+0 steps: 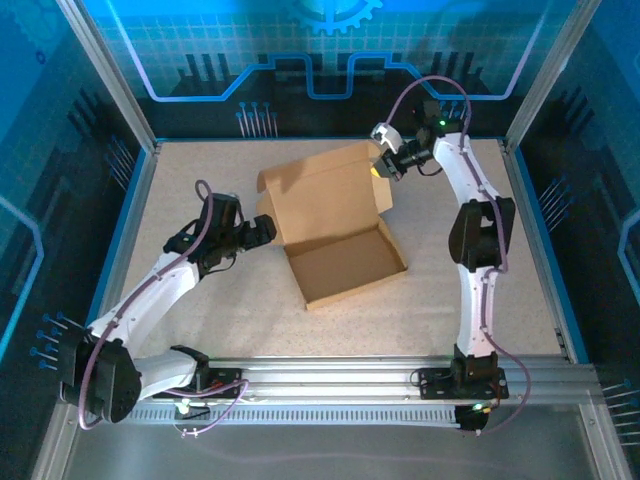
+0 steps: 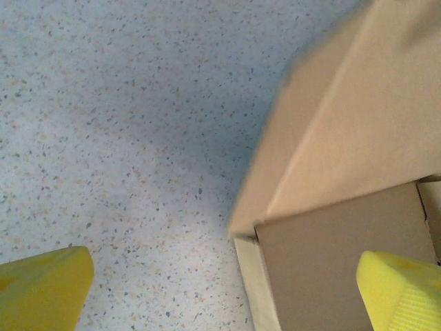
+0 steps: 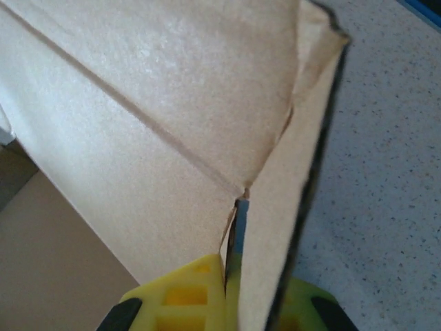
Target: Fold the paper box
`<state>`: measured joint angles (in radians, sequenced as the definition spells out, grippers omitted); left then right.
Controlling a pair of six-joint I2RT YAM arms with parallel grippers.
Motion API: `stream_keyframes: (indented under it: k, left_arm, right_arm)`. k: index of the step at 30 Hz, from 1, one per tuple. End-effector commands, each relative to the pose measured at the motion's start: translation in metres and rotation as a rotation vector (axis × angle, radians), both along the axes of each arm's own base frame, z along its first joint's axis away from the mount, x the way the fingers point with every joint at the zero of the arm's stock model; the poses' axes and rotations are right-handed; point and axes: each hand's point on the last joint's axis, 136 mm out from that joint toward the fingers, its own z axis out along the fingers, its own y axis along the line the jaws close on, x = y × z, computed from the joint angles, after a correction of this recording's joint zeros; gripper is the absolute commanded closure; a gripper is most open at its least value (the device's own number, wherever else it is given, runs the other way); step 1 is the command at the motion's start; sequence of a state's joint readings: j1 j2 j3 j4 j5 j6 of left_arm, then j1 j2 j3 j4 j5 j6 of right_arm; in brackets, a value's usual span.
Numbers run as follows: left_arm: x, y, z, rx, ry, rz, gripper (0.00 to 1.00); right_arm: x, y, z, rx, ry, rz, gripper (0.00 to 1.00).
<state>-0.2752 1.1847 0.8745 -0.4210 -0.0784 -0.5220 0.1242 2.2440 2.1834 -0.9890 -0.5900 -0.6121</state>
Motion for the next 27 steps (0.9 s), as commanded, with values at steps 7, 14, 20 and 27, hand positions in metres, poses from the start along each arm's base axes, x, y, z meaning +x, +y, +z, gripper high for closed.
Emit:
stream_keyframes:
  k: [7,14,20,27]
  left_arm:
    - [0.040,-0.001,0.053,0.042,-0.184,-0.201,0.01]
    - [0.064,-0.021,0.055,0.080,-0.167,-0.441,0.13]
    - [0.057,-0.028,0.052,0.088,-0.108,-0.574,0.26]
    - [0.055,-0.022,0.045,0.088,-0.073,-0.607,0.54]
  right_arm:
    - [-0.016,0.005,0.052,0.013,-0.250,0.001,1.00]
    - [-0.029,0.004,0.059,0.021,-0.267,0.018,1.00]
    - [-0.031,-0.002,0.059,0.020,-0.242,0.017,1.00]
    - [-0.031,-0.004,0.061,0.029,-0.233,0.020,1.00]
